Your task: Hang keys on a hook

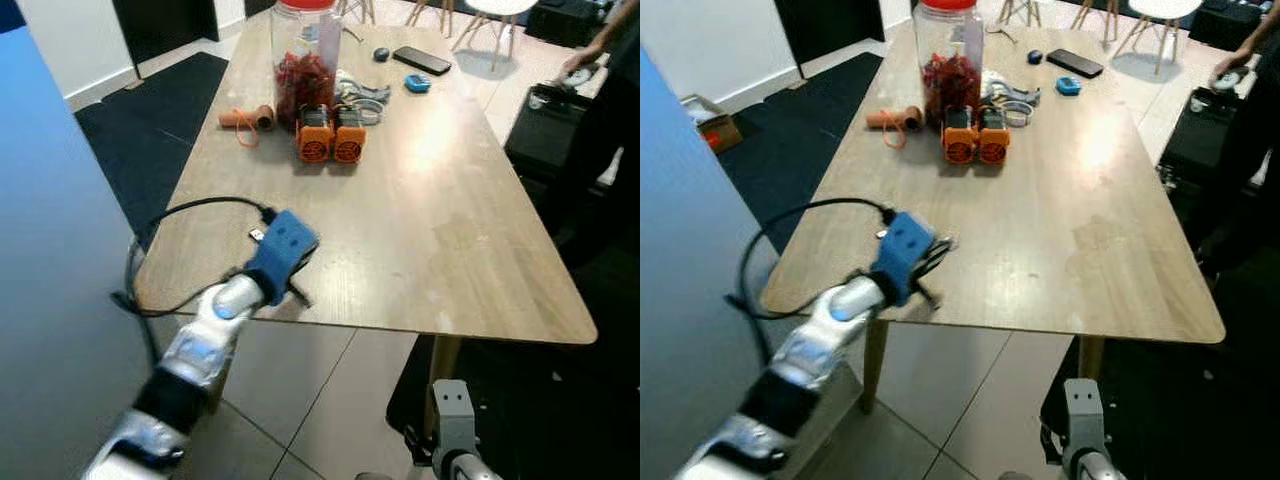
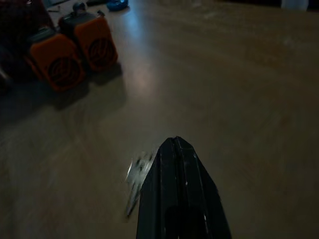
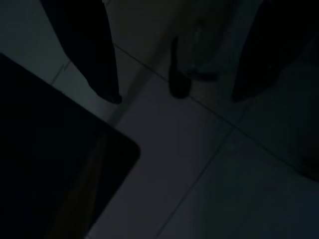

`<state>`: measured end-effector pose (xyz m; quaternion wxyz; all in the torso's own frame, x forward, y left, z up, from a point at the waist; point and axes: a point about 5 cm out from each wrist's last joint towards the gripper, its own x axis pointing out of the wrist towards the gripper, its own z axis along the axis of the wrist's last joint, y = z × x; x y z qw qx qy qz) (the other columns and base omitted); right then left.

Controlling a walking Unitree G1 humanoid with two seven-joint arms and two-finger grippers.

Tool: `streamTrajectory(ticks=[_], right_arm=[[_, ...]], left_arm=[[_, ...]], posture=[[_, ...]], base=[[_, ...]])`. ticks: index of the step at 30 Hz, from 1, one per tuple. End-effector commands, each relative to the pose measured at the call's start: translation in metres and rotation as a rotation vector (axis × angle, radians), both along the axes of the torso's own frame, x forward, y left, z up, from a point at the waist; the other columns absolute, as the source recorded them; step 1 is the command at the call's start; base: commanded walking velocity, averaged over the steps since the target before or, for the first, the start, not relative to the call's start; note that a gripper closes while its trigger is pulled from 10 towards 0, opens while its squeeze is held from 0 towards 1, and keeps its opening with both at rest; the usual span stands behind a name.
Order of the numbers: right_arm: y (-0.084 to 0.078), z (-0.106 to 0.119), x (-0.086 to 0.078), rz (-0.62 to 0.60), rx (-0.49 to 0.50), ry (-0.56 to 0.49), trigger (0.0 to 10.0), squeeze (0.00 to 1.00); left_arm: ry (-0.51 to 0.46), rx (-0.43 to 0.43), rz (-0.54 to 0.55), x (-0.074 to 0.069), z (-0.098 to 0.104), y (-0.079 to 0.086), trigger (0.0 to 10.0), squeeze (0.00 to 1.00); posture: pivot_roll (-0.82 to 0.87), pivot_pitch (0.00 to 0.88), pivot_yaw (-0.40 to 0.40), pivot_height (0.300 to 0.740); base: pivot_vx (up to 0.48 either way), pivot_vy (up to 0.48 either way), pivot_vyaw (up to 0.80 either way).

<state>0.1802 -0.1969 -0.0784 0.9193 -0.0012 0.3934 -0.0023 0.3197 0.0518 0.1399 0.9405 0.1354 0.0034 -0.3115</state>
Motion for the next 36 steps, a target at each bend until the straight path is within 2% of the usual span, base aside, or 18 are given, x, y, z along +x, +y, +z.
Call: streamTrajectory(ticks=[1, 3, 5, 10, 17, 22, 31, 32, 33, 34, 35, 36], right_arm=[[-0.001, -0.001, -0.003, -0.016, -0.002, 0.005, 10.0, 0.00], [-0.001, -0.001, -0.003, -0.017, -0.002, 0.005, 10.0, 0.00], [0.000, -0.001, -0.003, -0.019, 0.000, 0.002, 10.0, 0.00], [0.000, -0.001, -0.002, -0.021, 0.001, -0.001, 10.0, 0.00], [0.000, 0.001, 0.002, -0.017, 0.002, -0.012, 10.0, 0.00], [-0.002, 0.003, 0.004, -0.014, -0.001, -0.017, 10.0, 0.00], [-0.001, 0.003, 0.004, -0.014, 0.001, -0.018, 10.0, 0.00], [-0.001, 0.002, 0.004, -0.015, 0.002, -0.018, 10.0, 0.00], [-0.001, 0.002, 0.004, -0.015, 0.002, -0.018, 10.0, 0.00], [-0.001, 0.002, 0.004, -0.017, 0.003, -0.018, 10.0, 0.00], [-0.001, 0.002, 0.004, -0.020, 0.003, -0.018, 10.0, 0.00], [-0.001, 0.002, 0.004, -0.022, 0.004, -0.019, 10.0, 0.00]], left_arm=[[0.047, 0.033, -0.011, -0.001, -0.008, -0.017, 10.0, 0.00], [0.051, 0.037, -0.012, -0.001, -0.009, -0.022, 10.0, 0.00], [0.066, 0.047, -0.025, 0.002, -0.010, -0.034, 10.0, 0.00], [0.051, 0.054, 0.003, 0.007, -0.011, -0.038, 10.0, 0.00], [-0.029, 0.112, 0.152, 0.029, -0.007, -0.030, 10.0, 0.00], [-0.036, 0.156, 0.232, 0.040, -0.007, -0.023, 10.0, 0.00], [-0.006, 0.159, 0.234, 0.046, -0.009, -0.024, 10.0, 0.00], [0.008, 0.157, 0.232, 0.046, -0.010, -0.024, 10.0, 0.19], [0.008, 0.157, 0.232, 0.046, -0.010, -0.024, 10.0, 0.19], [0.026, 0.155, 0.222, 0.046, -0.012, -0.025, 10.0, 0.78], [0.040, 0.147, 0.223, 0.046, -0.013, -0.026, 10.0, 0.96], [0.051, 0.137, 0.224, 0.046, -0.014, -0.026, 10.0, 0.97]], posture=[[0.04, 0.070, -0.017, 0.740], [0.04, 0.070, -0.017, 0.740], [0.03, 0.077, -0.006, 0.740], [0.03, 0.083, -0.001, 0.740], [0.04, 0.102, 0.007, 0.740], [0.04, 0.115, 0.009, 0.740], [0.03, 0.120, 0.013, 0.740], [0.03, 0.118, 0.015, 0.740], [0.03, 0.118, 0.015, 0.740], [0.03, 0.116, 0.017, 0.740], [0.03, 0.115, 0.019, 0.740], [0.03, 0.115, 0.019, 0.740]], base=[[0.000, 0.000, 0.00], [0.000, 0.000, 0.00], [0.000, 0.000, 0.00], [0.000, 0.000, 0.00], [0.000, 0.000, 0.00], [0.000, 0.000, 0.00], [0.000, 0.000, 0.00], [0.000, 0.000, 0.00], [0.000, 0.000, 0.00], [0.000, 0.000, 0.00], [0.000, 0.000, 0.00], [0.000, 0.000, 0.00]])
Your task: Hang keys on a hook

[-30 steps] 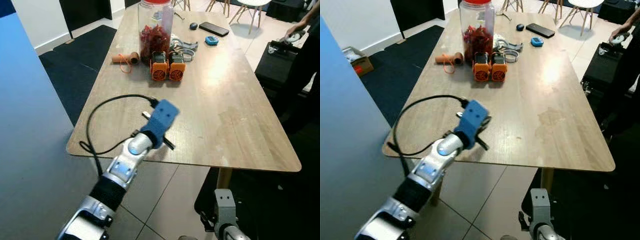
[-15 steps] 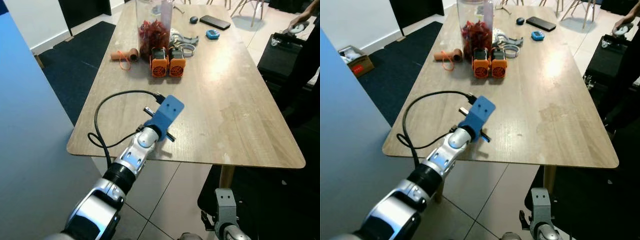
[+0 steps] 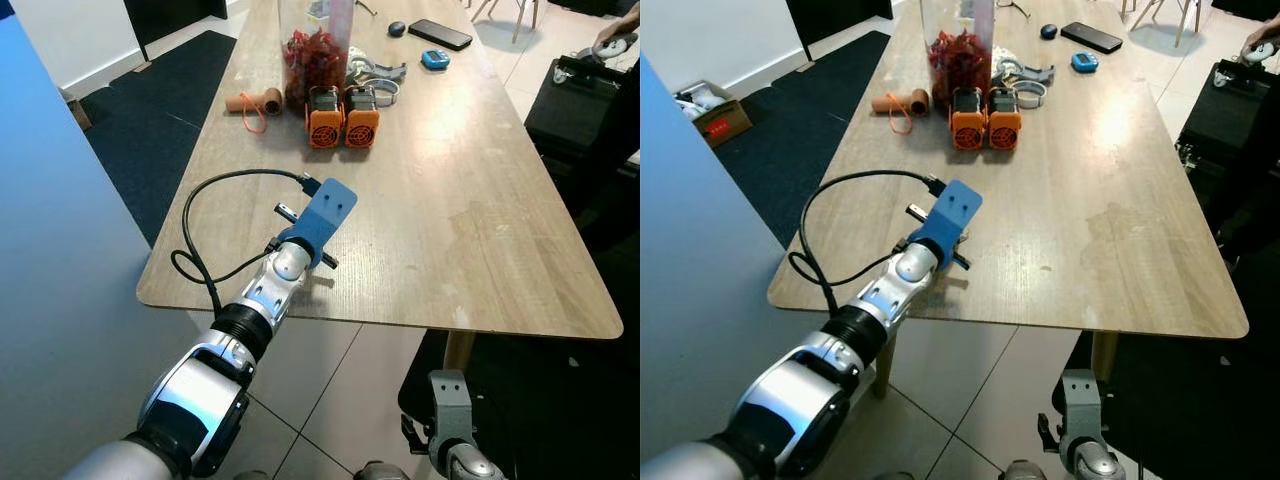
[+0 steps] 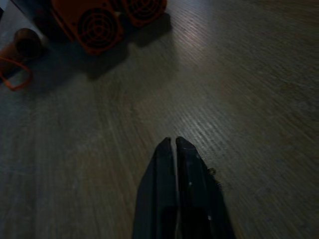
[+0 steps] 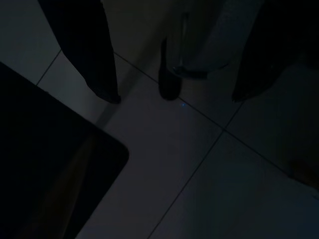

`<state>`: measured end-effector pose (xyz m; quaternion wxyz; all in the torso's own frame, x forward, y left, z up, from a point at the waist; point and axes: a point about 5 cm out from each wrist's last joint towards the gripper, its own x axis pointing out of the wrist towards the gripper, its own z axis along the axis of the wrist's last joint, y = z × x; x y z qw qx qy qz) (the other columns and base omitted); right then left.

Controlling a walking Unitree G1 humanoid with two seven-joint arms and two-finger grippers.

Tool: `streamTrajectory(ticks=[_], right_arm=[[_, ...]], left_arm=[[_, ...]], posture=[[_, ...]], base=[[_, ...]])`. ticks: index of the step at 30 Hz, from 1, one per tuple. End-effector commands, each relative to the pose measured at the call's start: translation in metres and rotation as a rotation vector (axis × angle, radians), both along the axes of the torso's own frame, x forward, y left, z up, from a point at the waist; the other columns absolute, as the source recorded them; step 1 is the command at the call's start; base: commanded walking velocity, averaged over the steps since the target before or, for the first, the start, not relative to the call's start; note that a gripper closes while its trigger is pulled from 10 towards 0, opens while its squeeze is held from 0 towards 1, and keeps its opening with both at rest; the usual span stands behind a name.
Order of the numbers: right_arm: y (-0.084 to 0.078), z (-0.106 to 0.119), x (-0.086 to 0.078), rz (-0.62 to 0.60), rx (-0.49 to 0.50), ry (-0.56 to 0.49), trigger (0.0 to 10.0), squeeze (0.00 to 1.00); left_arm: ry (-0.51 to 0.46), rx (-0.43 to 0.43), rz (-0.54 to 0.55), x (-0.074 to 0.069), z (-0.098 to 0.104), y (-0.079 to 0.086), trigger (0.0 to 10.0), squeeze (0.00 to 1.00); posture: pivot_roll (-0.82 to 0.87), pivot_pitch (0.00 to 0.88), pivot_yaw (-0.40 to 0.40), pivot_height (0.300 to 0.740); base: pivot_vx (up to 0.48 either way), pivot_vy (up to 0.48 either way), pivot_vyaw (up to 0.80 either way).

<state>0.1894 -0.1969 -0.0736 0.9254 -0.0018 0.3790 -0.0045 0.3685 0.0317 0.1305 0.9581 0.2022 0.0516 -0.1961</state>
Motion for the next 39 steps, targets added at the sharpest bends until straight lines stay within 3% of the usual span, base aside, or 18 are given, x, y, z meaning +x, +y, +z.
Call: streamTrajectory(ticks=[1, 3, 4, 7, 8, 9, 10, 32, 38, 39], right_arm=[[-0.001, -0.003, -0.006, -0.018, 0.007, 0.013, 10.0, 0.00], [-0.001, -0.003, -0.006, -0.023, 0.007, 0.013, 10.0, 0.00], [-0.001, -0.003, -0.006, -0.023, 0.007, 0.013, 10.0, 0.00], [-0.003, -0.003, -0.006, -0.026, 0.006, 0.014, 10.0, 0.00], [-0.003, -0.003, -0.006, -0.026, 0.006, 0.014, 10.0, 0.00], [-0.003, -0.003, -0.006, -0.025, 0.005, 0.014, 10.0, 0.00], [-0.003, -0.002, -0.005, -0.024, 0.005, 0.013, 10.0, 0.00], [-0.005, -0.002, -0.005, -0.035, 0.003, 0.011, 10.0, 0.00], [-0.006, -0.002, -0.005, -0.037, 0.001, 0.011, 10.0, 0.00], [-0.006, -0.002, -0.005, -0.037, 0.000, 0.011, 10.0, 0.00]], left_arm=[[0.032, -0.019, -0.015, -0.003, -0.004, -0.006, 10.0, 0.97], [0.057, -0.061, -0.028, -0.003, -0.005, -0.009, 10.0, 0.86], [0.057, -0.061, -0.028, -0.003, -0.005, -0.009, 10.0, 0.86], [0.105, -0.129, -0.075, -0.005, -0.005, -0.015, 10.0, 0.18], [0.105, -0.129, -0.075, -0.005, -0.005, -0.015, 10.0, 0.18], [0.101, -0.124, -0.075, -0.005, -0.005, -0.015, 10.0, 0.04], [0.098, -0.115, -0.072, -0.005, -0.006, -0.015, 10.0, 0.00], [0.108, -0.068, -0.040, 0.000, -0.011, 0.000, 10.0, 0.00], [0.107, -0.069, -0.034, 0.004, -0.009, 0.004, 9.2, 0.00], [0.107, -0.070, -0.035, 0.004, -0.008, 0.005, 8.3, 0.00]], posture=[[0.03, 0.115, 0.019, 0.740], [0.02, 0.110, 0.019, 0.740], [0.02, 0.110, 0.019, 0.740], [0.03, 0.103, 0.014, 0.740], [0.03, 0.103, 0.014, 0.740], [0.03, 0.103, 0.014, 0.740], [0.03, 0.101, 0.014, 0.740], [0.02, 0.109, 0.019, 0.740], [0.02, 0.109, 0.018, 0.740], [0.02, 0.109, 0.018, 0.740]], base=[[0.000, 0.000, 0.00], [0.000, 0.000, 0.00], [0.000, 0.000, 0.00], [0.000, 0.000, 0.00], [0.000, 0.000, 0.00], [0.000, 0.000, 0.00], [0.000, 0.000, 0.00], [0.000, 0.000, 0.00], [0.000, 0.000, 0.00], [0.000, 0.000, 0.00]])
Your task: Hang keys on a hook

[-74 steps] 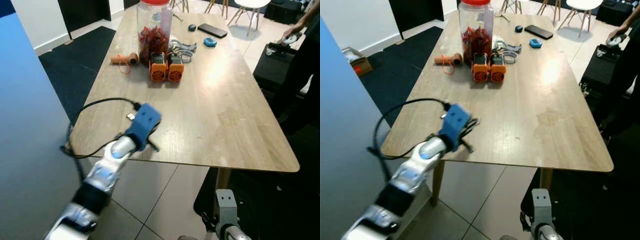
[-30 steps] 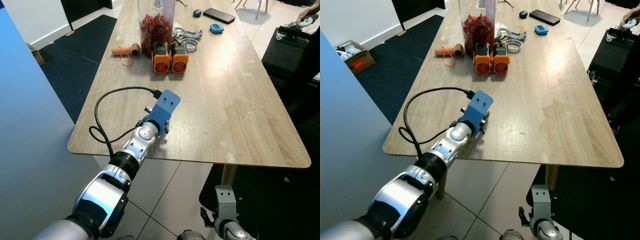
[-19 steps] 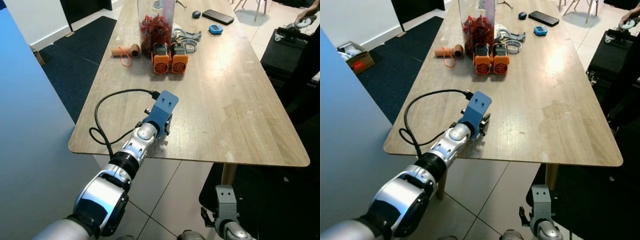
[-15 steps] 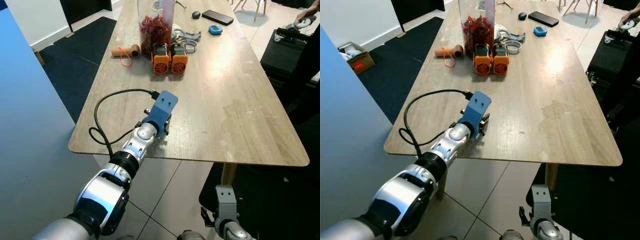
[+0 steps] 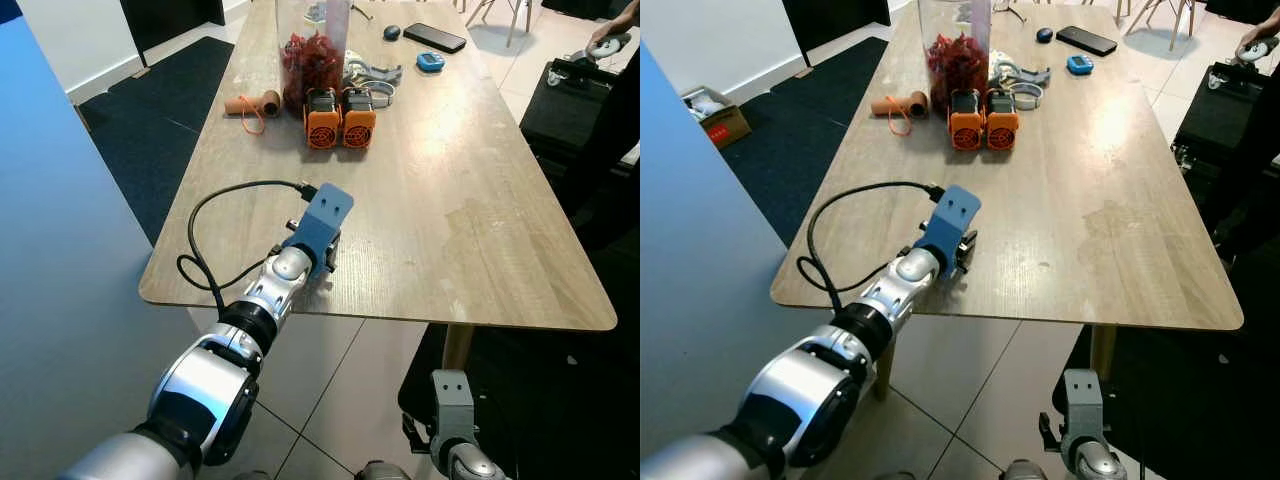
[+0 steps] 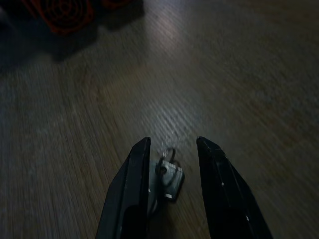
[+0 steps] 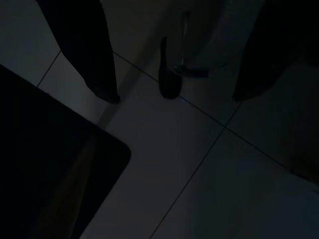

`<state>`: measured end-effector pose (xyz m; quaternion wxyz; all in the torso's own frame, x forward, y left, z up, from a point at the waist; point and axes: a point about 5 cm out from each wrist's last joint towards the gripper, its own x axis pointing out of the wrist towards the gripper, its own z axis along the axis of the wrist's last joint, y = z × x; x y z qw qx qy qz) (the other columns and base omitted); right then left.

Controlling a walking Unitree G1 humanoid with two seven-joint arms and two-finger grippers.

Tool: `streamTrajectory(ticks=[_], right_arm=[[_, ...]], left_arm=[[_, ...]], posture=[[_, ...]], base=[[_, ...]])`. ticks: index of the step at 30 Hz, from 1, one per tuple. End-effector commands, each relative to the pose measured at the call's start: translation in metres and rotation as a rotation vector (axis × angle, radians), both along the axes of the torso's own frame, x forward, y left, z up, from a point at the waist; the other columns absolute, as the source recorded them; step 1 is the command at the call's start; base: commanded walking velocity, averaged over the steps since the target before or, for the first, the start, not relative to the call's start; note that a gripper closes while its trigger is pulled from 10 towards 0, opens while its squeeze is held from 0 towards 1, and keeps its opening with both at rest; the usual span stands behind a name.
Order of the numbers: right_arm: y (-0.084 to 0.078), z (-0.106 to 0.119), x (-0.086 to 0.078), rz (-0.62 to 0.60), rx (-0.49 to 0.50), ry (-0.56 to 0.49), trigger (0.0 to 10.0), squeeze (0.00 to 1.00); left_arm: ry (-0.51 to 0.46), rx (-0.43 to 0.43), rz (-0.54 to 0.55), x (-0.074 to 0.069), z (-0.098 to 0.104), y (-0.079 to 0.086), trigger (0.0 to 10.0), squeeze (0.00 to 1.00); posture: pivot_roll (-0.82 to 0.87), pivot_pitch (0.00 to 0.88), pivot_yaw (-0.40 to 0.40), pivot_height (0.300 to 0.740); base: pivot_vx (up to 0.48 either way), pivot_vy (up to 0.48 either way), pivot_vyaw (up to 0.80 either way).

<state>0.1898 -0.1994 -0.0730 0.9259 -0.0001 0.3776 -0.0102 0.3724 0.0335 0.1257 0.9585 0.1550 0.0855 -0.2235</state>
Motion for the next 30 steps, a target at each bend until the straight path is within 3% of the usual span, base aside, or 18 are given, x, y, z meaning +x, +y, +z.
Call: streamTrajectory(ticks=[1, 5, 6, 7, 12, 25, 27, 28, 30], right_arm=[[-0.0039, -0.0022, -0.0051, -0.025, 0.001, 0.014, 10.0, 0.00], [-0.0041, -0.0020, -0.0049, -0.025, 0.001, 0.014, 10.0, 0.00], [-0.0041, -0.0020, -0.0049, -0.025, 0.001, 0.014, 10.0, 0.00], [-0.0039, -0.0020, -0.0048, -0.024, 0.002, 0.014, 10.0, 0.00], [-0.0034, -0.0021, -0.0047, -0.024, 0.002, 0.014, 10.0, 0.00], [-0.0018, -0.0030, -0.0060, -0.028, 0.005, 0.018, 10.0, 0.00], [-0.0015, -0.0032, -0.0063, -0.028, 0.006, 0.018, 10.0, 0.00], [-0.0014, -0.0033, -0.0065, -0.027, 0.006, 0.019, 10.0, 0.00], [-0.0014, -0.0033, -0.0065, -0.027, 0.006, 0.019, 10.0, 0.00]], left_arm=[[0.013, 0.008, -0.002, 0.0003, -0.0030, 0.0031, 7.8, 0.00], [0.012, 0.005, -0.002, 0.0010, -0.0021, 0.0038, 7.3, 0.00], [0.011, 0.005, -0.001, 0.0013, -0.0019, 0.0040, 8.8, 0.00], [0.010, 0.005, -0.002, 0.0014, -0.0017, 0.0042, 9.3, 0.00], [0.006, 0.012, -0.007, 0.0016, -0.0017, 0.0046, 10.0, 0.00], [0.020, 0.033, -0.040, -0.0030, -0.0086, 0.0005, 10.0, 0.00], [0.027, 0.032, -0.041, -0.0036, -0.0098, 0.0005, 9.3, 0.00], [0.029, 0.030, -0.041, -0.0038, -0.0103, 0.0007, 8.0, 0.00], [0.031, 0.029, -0.041, -0.0039, -0.0106, 0.0009, 8.0, 0.00]], posture=[[0.02, 0.108, 0.016, 0.740], [0.02, 0.108, 0.017, 0.740], [0.02, 0.108, 0.016, 0.740], [0.02, 0.108, 0.016, 0.740], [0.02, 0.109, 0.017, 0.740], [0.03, 0.107, 0.021, 0.740], [0.03, 0.107, 0.020, 0.740], [0.03, 0.108, 0.019, 0.740], [0.03, 0.108, 0.019, 0.740]], base=[[0.000, 0.000, 0.00], [0.000, 0.000, 0.00], [0.000, 0.000, 0.00], [0.000, 0.000, 0.00], [0.000, 0.000, 0.00], [0.000, 0.000, 0.00], [0.000, 0.000, 0.00], [0.000, 0.000, 0.00], [0.000, 0.000, 0.00]])
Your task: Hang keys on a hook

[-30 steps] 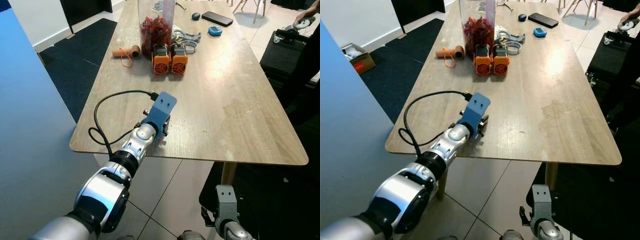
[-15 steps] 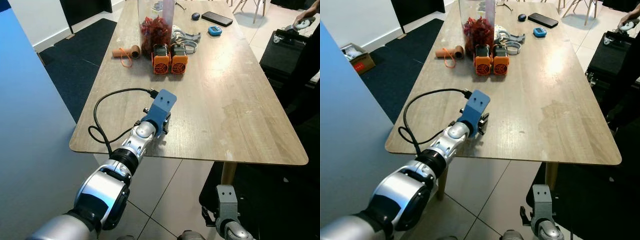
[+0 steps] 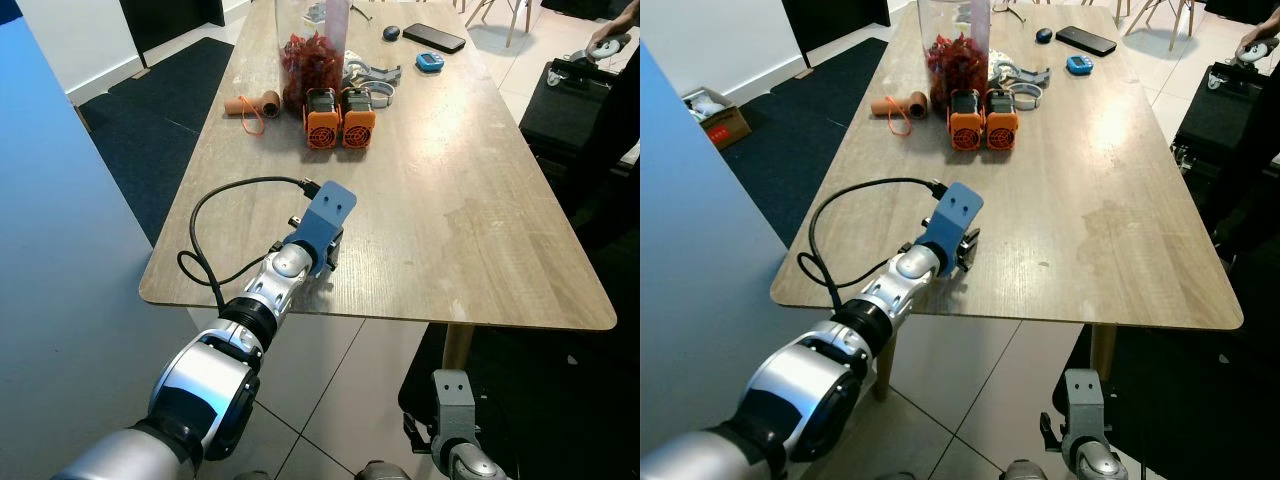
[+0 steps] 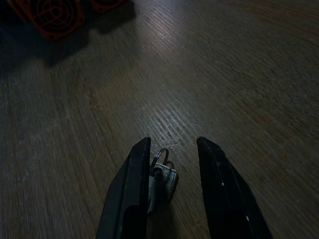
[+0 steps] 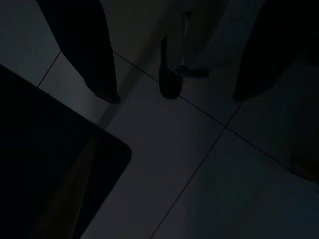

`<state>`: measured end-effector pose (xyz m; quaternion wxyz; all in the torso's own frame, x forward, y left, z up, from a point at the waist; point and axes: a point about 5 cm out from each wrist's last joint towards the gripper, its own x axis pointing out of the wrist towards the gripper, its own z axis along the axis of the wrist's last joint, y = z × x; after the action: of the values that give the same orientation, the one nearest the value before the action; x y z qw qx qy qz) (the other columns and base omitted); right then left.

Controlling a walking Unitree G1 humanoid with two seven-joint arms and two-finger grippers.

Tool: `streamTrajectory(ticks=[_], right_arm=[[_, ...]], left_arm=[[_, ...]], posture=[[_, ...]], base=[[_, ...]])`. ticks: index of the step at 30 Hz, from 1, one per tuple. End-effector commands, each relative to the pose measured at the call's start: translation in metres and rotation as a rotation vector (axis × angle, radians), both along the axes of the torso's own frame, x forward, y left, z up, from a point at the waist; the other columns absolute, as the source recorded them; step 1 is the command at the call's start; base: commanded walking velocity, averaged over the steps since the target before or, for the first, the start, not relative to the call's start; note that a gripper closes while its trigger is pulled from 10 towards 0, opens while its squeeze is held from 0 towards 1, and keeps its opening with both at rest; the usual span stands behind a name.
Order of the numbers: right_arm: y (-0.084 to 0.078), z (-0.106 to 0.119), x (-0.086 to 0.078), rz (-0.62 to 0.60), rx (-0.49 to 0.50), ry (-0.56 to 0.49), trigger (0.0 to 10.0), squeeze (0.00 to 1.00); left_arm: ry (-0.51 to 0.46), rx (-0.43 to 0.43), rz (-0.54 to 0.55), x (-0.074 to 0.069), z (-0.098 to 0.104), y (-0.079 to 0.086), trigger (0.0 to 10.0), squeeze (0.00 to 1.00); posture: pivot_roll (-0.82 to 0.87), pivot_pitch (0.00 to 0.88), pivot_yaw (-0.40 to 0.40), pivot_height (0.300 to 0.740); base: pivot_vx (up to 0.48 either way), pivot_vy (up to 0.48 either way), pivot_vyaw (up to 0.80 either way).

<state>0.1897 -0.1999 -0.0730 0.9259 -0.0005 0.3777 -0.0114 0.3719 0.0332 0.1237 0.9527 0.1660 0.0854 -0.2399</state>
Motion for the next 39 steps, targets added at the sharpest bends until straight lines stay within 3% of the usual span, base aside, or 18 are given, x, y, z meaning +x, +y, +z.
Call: streamTrajectory(ticks=[1, 3, 4, 5, 6, 7, 19, 20, 22, 23, 24, 25, 26, 28, 30, 36, 37, 39], right_arm=[[-0.001, -0.003, -0.007, -0.025, 0.008, 0.019, 10.0, 0.00], [-0.001, -0.003, -0.006, -0.024, 0.008, 0.019, 10.0, 0.00], [-0.001, -0.003, -0.006, -0.024, 0.008, 0.019, 10.0, 0.00], [-0.001, -0.003, -0.006, -0.023, 0.007, 0.019, 10.0, 0.00], [-0.001, -0.003, -0.006, -0.023, 0.007, 0.019, 10.0, 0.00], [-0.001, -0.003, -0.006, -0.023, 0.007, 0.019, 10.0, 0.00], [-0.001, -0.004, -0.007, -0.028, 0.007, 0.021, 10.0, 0.00], [-0.001, -0.004, -0.007, -0.030, 0.007, 0.021, 10.0, 0.00], [-0.001, -0.004, -0.007, -0.031, 0.007, 0.021, 10.0, 0.00], [-0.001, -0.004, -0.007, -0.031, 0.006, 0.021, 10.0, 0.00], [-0.001, -0.004, -0.007, -0.032, 0.006, 0.022, 10.0, 0.00], [-0.001, -0.004, -0.008, -0.032, 0.006, 0.022, 10.0, 0.00], [-0.001, -0.004, -0.008, -0.033, 0.006, 0.022, 10.0, 0.00], [-0.002, -0.004, -0.008, -0.033, 0.006, 0.023, 10.0, 0.00], [-0.001, -0.004, -0.008, -0.032, 0.006, 0.022, 10.0, 0.00], [-0.002, -0.004, -0.008, -0.031, 0.006, 0.021, 10.0, 0.00], [-0.002, -0.004, -0.008, -0.031, 0.005, 0.021, 10.0, 0.00], [-0.002, -0.004, -0.008, -0.031, 0.004, 0.021, 10.0, 0.00]], left_arm=[[0.032, 0.009, -0.004, -0.004, -0.009, 0.001, 4.9, 0.00], [0.036, 0.008, -0.004, -0.004, -0.010, 0.002, 4.0, 0.00], [0.036, 0.008, -0.004, -0.004, -0.010, 0.002, 4.0, 0.00], [0.036, 0.007, -0.004, -0.004, -0.010, 0.002, 1.9, 0.00], [0.037, 0.007, -0.005, -0.004, -0.010, 0.002, 1.9, 0.00], [0.037, 0.008, -0.005, -0.004, -0.011, 0.002, 0.2, 0.00], [0.023, 0.007, -0.003, -0.001, -0.006, 0.005, 0.0, 0.00], [0.013, -0.017, -0.013, 0.000, -0.003, 0.004, 2.8, 0.00], [0.006, -0.035, -0.020, 0.000, 0.000, 0.004, 2.8, 0.00], [0.000, -0.061, -0.032, 0.001, 0.002, 0.002, 7.9, 0.00], [-0.003, -0.078, -0.040, 0.001, 0.004, 0.001, 10.0, 0.00], [-0.008, -0.088, -0.054, 0.000, 0.005, 0.000, 10.0, 0.16], [-0.015, -0.090, -0.062, 0.000, 0.005, -0.001, 10.0, 0.21], [-0.023, -0.088, -0.070, -0.001, 0.004, -0.002, 10.0, 0.21], [-0.041, -0.069, -0.062, -0.002, 0.003, -0.002, 10.0, 0.14], [-0.043, -0.046, -0.058, -0.004, 0.000, -0.002, 10.0, 0.14], [-0.042, -0.045, -0.057, -0.004, -0.001, -0.002, 10.0, 0.29], [-0.041, -0.046, -0.059, -0.004, -0.001, -0.003, 10.0, 0.29]], posture=[[0.03, 0.108, 0.018, 0.740], [0.03, 0.108, 0.017, 0.740], [0.03, 0.108, 0.017, 0.740], [0.03, 0.107, 0.017, 0.740], [0.03, 0.107, 0.017, 0.740], [0.03, 0.106, 0.018, 0.740], [0.03, 0.107, 0.022, 0.740], [0.03, 0.108, 0.023, 0.740], [0.03, 0.108, 0.023, 0.740], [0.03, 0.109, 0.023, 0.740], [0.03, 0.109, 0.023, 0.740], [0.03, 0.111, 0.023, 0.740], [0.03, 0.112, 0.024, 0.740], [0.03, 0.113, 0.024, 0.740], [0.03, 0.113, 0.024, 0.740], [0.02, 0.115, 0.023, 0.740], [0.02, 0.115, 0.023, 0.740], [0.02, 0.114, 0.024, 0.740]], base=[[0.000, 0.000, 0.00], [0.000, 0.000, 0.00], [0.000, 0.000, 0.00], [0.000, 0.000, 0.00], [0.000, 0.000, 0.00], [0.000, 0.000, 0.00], [0.000, 0.000, 0.00], [0.000, 0.000, 0.00], [0.000, 0.000, 0.00], [0.000, 0.000, 0.00], [0.000, 0.000, 0.00], [0.000, 0.000, 0.00], [0.000, 0.000, 0.00], [0.000, 0.000, 0.00], [0.000, 0.000, 0.00], [0.000, 0.000, 0.00], [0.000, 0.000, 0.00], [0.000, 0.000, 0.00]])
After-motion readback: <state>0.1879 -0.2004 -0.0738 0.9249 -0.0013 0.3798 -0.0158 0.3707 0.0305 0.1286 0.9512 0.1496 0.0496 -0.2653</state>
